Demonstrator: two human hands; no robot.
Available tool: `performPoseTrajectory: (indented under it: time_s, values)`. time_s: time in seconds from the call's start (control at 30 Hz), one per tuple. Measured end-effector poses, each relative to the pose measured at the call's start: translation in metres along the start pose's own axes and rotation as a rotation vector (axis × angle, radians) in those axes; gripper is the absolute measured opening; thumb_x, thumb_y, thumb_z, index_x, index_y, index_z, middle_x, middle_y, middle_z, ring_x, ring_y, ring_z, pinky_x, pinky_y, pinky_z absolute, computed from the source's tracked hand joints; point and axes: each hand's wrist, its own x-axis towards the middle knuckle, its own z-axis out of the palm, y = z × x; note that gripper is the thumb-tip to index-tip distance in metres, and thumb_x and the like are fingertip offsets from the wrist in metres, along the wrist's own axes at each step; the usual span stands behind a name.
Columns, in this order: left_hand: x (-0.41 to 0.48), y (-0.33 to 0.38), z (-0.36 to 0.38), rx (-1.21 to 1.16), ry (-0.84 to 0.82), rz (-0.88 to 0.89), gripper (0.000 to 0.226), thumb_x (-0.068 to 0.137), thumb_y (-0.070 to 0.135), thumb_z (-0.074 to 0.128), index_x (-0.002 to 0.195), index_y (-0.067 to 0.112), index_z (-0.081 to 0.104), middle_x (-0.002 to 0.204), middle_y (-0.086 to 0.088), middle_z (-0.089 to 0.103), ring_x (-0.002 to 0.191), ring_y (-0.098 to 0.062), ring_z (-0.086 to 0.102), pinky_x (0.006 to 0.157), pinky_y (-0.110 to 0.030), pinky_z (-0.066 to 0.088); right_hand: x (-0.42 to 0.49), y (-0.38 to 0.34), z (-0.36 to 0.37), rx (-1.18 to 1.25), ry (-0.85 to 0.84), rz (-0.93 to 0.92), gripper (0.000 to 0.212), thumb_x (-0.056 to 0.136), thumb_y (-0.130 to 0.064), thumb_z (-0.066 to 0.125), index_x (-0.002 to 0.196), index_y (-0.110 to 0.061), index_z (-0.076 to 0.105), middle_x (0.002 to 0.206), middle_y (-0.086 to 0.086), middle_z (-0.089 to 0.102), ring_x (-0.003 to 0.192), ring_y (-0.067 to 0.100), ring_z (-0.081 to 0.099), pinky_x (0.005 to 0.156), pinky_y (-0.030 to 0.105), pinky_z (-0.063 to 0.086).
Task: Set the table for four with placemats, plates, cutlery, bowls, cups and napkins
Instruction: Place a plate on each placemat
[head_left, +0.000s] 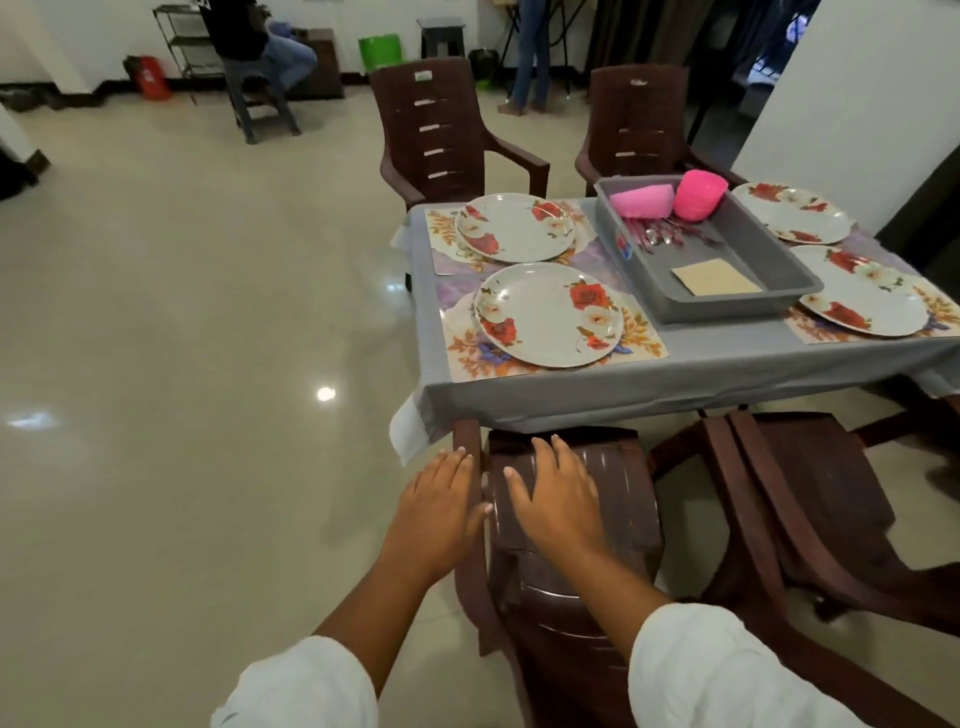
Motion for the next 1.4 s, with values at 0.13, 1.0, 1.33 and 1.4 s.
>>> performPoseTrajectory:
  time_s: [0.13,1.0,1.33,1.4]
  values:
    - [0.011,-0.031,-0.016,0.029,-0.021,0.040,0.070,0.103,0.056,0.038,0.160,0.021,0.019,0.167,0.000,0.020,0.155,-0.019,0.014,0.124,-0.036,0.014,0.021,-0.028,0.018,0.037,0.047,0.044,0.066,0.101,-0.057,0.043,0.157,-0.023,0.031,0.166,0.006,0.024,0.154,0.026,0.020,0.122,0.045,0.025]
    - [0.281,-0.174,-0.104,0.003,-0.102,0.449,0.070,0.102,0.057,0.041,0.159,0.020,0.024,0.166,0.000,0.025,0.153,-0.020,0.020,0.123,-0.034,0.016,0.226,-0.153,0.025,-0.055,0.257,0.446,0.069,0.096,-0.067,0.041,0.151,-0.026,0.032,0.162,0.006,0.031,0.148,0.028,0.032,0.118,0.043,0.033]
    - [0.387,-0.167,-0.111,-0.022,-0.218,0.737,0.068,0.100,0.055,0.045,0.158,0.023,0.028,0.164,0.001,0.029,0.152,-0.018,0.025,0.125,-0.037,0.021,0.273,-0.177,0.012,-0.006,0.391,0.716,0.065,0.099,-0.062,0.043,0.152,-0.025,0.034,0.163,0.004,0.031,0.149,0.026,0.032,0.119,0.040,0.031]
    - [0.406,-0.157,-0.108,-0.028,-0.216,0.777,0.066,0.101,0.054,0.044,0.157,0.022,0.030,0.164,0.001,0.030,0.151,-0.019,0.026,0.125,-0.035,0.018,0.286,-0.169,0.009,0.029,0.410,0.739,0.065,0.100,-0.062,0.042,0.152,-0.025,0.034,0.163,0.004,0.031,0.149,0.026,0.032,0.119,0.042,0.031]
